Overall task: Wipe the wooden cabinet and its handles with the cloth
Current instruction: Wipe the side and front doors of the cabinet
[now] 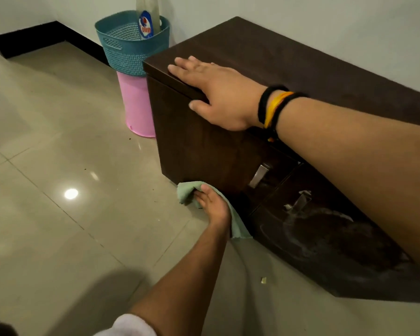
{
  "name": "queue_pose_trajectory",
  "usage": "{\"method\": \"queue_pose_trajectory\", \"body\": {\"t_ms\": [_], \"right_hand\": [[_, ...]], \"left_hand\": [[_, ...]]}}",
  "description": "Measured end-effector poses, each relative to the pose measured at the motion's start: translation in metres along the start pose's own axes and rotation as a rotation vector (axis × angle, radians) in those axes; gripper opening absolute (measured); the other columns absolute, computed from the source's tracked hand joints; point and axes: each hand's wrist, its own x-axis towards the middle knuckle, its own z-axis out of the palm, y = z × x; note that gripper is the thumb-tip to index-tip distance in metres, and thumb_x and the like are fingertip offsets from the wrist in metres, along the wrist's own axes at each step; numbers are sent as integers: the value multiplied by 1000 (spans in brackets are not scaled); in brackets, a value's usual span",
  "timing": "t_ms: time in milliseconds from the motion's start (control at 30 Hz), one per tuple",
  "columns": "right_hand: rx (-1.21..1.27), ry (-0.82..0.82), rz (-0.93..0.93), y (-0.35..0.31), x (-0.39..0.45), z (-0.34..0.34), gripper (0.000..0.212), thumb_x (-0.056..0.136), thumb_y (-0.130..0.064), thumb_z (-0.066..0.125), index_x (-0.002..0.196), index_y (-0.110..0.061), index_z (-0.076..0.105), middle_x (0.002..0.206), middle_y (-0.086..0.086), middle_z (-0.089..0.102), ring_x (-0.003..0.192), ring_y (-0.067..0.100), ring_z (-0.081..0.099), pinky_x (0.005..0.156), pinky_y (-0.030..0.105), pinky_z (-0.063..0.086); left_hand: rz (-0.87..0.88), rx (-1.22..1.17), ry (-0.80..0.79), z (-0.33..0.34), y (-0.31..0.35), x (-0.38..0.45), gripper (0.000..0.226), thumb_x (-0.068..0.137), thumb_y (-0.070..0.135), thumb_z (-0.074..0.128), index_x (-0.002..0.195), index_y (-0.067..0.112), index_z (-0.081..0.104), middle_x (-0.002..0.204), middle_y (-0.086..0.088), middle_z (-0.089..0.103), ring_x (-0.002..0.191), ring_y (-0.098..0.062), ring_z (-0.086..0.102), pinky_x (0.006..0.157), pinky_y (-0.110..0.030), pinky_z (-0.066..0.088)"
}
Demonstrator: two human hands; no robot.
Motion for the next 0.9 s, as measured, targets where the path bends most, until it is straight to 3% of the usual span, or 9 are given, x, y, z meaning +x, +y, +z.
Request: {"method": "queue_pose_trajectory", "body": {"t_ms": [567, 767, 900], "right_hand": [[-54, 55, -16, -5, -2, 5, 69, 103, -21, 45, 162, -24, 10, 171, 1, 8, 157, 19, 6, 126, 37, 4], [-25, 45, -27, -4, -2, 5, 69, 103, -20, 46, 162, -25, 10, 171, 0, 8, 157, 20, 6, 125, 37, 5], [-8, 39, -9, -3, -4, 1, 70, 102, -20, 46, 162, -25, 11, 171, -1, 9, 157, 20, 7, 127, 41, 11]], "left_hand": [[58, 84, -177, 21, -34, -94, 65, 103, 51, 16, 154, 22, -12, 165, 4, -10, 152, -19, -3, 118, -34, 3], [173, 200, -237, 19, -39, -107, 70, 103, 50, 25, 154, 19, -11, 165, 1, -8, 152, -22, -1, 123, -40, 4], [313, 315, -223, 11, -42, -106, 67, 103, 42, 33, 156, 14, 2, 164, -2, -4, 151, -26, 7, 124, -43, 11]]}}
